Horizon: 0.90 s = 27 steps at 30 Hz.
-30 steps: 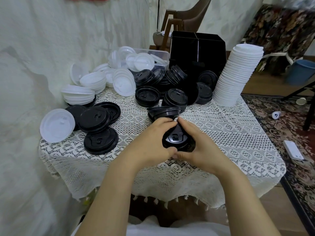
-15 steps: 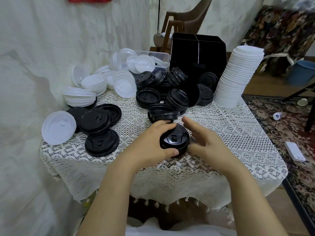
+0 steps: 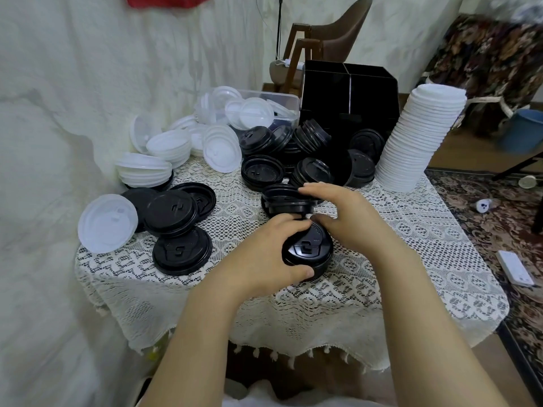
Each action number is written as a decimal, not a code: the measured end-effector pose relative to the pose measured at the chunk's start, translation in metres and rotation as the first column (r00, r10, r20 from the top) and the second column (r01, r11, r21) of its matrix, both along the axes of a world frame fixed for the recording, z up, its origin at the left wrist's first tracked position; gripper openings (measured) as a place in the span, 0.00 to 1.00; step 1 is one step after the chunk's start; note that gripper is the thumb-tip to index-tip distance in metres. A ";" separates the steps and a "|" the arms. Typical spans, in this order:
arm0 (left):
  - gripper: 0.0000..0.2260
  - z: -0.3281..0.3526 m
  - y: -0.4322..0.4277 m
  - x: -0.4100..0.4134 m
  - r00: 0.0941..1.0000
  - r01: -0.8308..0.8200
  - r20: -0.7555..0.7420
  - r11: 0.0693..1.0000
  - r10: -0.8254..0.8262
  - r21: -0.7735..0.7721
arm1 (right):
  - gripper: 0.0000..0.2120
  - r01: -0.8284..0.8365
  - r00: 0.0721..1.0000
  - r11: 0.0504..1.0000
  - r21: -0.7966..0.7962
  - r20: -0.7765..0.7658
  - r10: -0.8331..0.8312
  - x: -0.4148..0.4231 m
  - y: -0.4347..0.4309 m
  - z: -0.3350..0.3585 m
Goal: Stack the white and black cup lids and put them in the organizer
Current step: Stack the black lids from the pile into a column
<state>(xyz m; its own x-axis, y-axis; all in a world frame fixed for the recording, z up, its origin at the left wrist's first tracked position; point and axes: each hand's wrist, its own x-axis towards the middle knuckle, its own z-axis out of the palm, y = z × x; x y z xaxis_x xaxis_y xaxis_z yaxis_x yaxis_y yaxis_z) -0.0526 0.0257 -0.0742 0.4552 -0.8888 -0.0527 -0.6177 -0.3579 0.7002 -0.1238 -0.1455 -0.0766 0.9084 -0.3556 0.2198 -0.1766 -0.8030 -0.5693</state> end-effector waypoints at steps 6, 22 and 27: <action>0.34 -0.001 0.001 0.000 1.000 0.002 0.006 1.000 -0.002 0.004 | 0.15 -0.016 1.000 1.000 -0.020 -0.016 0.015 0.006 0.002 0.001; 0.33 0.000 0.001 -0.002 1.000 -0.001 0.000 1.000 0.001 0.029 | 0.13 0.419 0.845 0.735 0.533 0.068 -0.531 -0.028 -0.026 -0.011; 0.33 -0.001 0.000 -0.002 1.000 -0.004 -0.020 1.000 0.004 0.028 | 0.18 0.515 0.831 0.764 0.390 -0.009 -0.556 -0.028 -0.030 -0.020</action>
